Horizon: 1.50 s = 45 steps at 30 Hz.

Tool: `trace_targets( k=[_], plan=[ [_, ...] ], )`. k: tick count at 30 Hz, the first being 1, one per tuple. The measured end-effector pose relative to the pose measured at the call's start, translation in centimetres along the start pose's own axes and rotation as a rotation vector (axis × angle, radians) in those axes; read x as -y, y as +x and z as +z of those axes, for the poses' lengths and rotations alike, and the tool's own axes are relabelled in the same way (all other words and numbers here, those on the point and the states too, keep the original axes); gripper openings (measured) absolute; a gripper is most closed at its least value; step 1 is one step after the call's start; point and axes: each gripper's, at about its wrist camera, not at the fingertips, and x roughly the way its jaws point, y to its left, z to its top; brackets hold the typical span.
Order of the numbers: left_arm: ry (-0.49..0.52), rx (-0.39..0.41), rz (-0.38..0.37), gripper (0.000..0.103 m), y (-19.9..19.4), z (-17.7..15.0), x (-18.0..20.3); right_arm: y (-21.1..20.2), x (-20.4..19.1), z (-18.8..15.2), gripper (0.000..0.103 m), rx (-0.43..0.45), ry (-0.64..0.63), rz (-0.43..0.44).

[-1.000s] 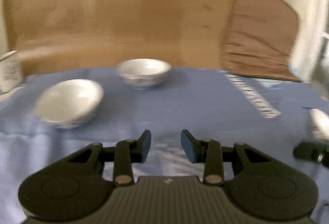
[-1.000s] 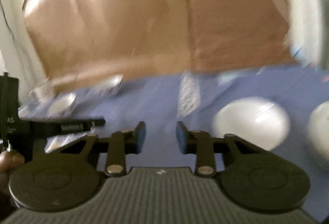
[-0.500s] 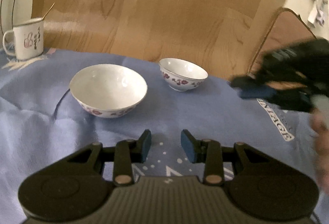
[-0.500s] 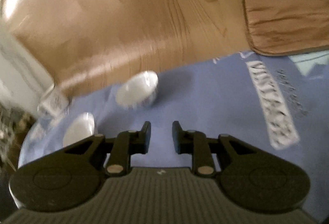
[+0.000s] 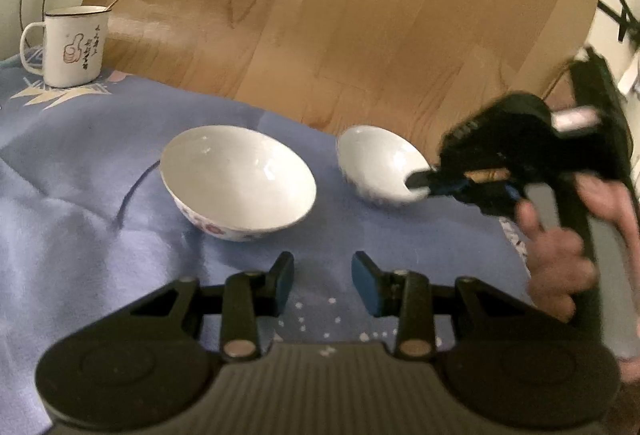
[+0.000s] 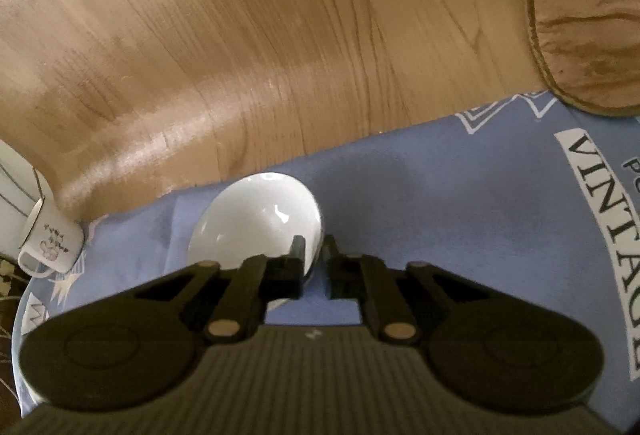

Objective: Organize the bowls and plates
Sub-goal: 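Grasp a white bowl with the left gripper while the right gripper grasps another bowl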

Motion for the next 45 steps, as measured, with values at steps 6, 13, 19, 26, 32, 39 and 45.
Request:
trace_targets(
  k=[6, 13, 19, 26, 32, 39, 45],
  plan=[
    [0.030, 0.013, -0.083, 0.036, -0.6, -0.2, 0.8, -4.7, 2.1, -2.2, 0.008, -0.065, -0.022, 0.060],
    [0.104, -0.072, -0.206, 0.028, -0.1, -1.4, 2.6, -10.2, 6.0, -7.1, 0.008, -0.123, 0.022, 0.144],
    [0.285, -0.051, -0.197, 0.010, -0.9, -3.4, 6.1, -12.9, 6.9, -10.5, 0.014, -0.013, -0.011, 0.140],
    [0.230, -0.092, -0.234, 0.009, -1.9, -4.3, 7.1, -13.6, 6.3, -12.9, 0.012, 0.133, -0.141, 0.067],
    [0.260, -0.097, -0.306, 0.010, -2.3, -4.9, 12.3, -16.9, 8.4, -14.0, 0.012, 0.333, -0.192, -0.037],
    [0.349, -0.107, -0.416, 0.010, -1.0, -5.7, 20.5, -21.2, 12.6, -15.0, 0.012, 0.567, -0.188, -0.228],
    [0.419, -0.150, -0.420, 0.010, 1.1, -7.4, 24.9, -21.5, 16.9, -14.5, 0.012, 0.585, -0.107, -0.328]
  ],
)
